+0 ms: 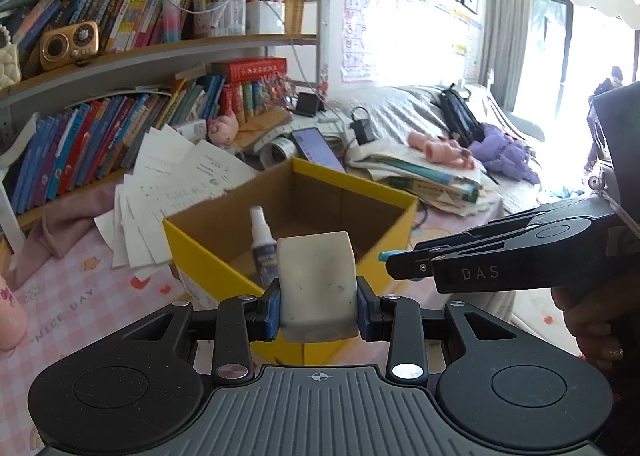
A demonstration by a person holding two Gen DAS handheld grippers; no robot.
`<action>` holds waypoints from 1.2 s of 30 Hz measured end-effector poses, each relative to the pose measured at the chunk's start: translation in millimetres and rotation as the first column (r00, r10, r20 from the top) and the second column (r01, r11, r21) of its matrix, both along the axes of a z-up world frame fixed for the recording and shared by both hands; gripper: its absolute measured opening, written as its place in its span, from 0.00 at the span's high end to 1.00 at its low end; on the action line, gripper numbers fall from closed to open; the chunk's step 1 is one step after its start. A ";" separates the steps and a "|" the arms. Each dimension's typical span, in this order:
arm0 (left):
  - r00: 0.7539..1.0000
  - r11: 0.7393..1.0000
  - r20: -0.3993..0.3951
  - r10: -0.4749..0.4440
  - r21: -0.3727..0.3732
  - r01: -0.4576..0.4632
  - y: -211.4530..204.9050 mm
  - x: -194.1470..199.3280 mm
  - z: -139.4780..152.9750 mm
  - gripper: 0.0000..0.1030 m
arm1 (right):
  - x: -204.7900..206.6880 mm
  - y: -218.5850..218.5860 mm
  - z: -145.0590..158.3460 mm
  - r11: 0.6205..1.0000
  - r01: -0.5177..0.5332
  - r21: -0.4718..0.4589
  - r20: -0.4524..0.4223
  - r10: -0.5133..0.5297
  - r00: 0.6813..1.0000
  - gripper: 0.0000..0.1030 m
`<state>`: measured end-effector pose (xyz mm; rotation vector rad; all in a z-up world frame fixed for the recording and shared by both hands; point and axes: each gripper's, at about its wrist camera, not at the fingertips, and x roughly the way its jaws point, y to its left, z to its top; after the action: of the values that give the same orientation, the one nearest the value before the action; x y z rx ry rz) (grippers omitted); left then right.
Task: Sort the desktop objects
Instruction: 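Lift and carry the eraser and blue piece over the yellow box, then lower both tools into the yellow box and open them to release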
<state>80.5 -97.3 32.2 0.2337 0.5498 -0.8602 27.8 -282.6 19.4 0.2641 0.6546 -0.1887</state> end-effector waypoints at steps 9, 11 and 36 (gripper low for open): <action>0.996 0.997 -0.059 0.070 0.016 -0.069 -47.8 36.3 -9.5 0.67 | 51.9 -50.3 1.4 0.995 -0.102 -0.024 -0.025 0.101 0.995 0.74; 0.995 0.996 -0.063 0.083 0.021 -0.082 -59.2 41.8 -10.7 0.67 | 63.4 -62.6 -0.2 0.992 -0.122 -0.022 -0.033 0.122 0.992 0.74; 0.961 0.956 -0.185 0.207 0.246 -0.159 -137.7 87.0 -54.0 0.66 | 182.0 -114.9 -53.2 0.911 -0.411 0.037 -0.198 0.410 0.890 0.74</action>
<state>167.5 -235.0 -21.8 0.2992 0.8574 -0.6421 209.8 -397.5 -33.8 0.0947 0.8967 0.1936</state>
